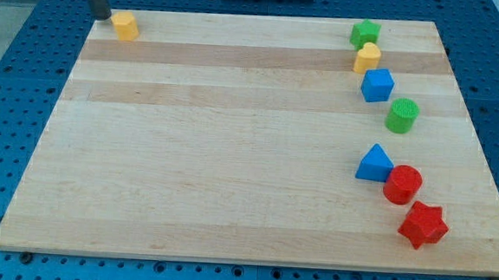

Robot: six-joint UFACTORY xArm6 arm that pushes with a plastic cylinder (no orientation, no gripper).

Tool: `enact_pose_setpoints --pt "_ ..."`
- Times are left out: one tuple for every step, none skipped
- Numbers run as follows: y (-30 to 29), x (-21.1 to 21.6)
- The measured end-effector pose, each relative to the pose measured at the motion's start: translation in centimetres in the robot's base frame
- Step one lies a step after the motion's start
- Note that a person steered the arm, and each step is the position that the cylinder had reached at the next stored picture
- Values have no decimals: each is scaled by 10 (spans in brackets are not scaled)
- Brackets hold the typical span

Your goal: Slide the yellow hexagon down

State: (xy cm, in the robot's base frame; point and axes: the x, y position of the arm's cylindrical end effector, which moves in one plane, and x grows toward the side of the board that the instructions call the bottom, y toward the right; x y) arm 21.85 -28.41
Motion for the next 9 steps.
enact_pose_setpoints --pt "30 10" --pt "33 2" --pt "36 6" --pt "37 19" --pt "55 27" --pt "86 27" --pt "108 33" --pt "119 49" --pt "130 66"
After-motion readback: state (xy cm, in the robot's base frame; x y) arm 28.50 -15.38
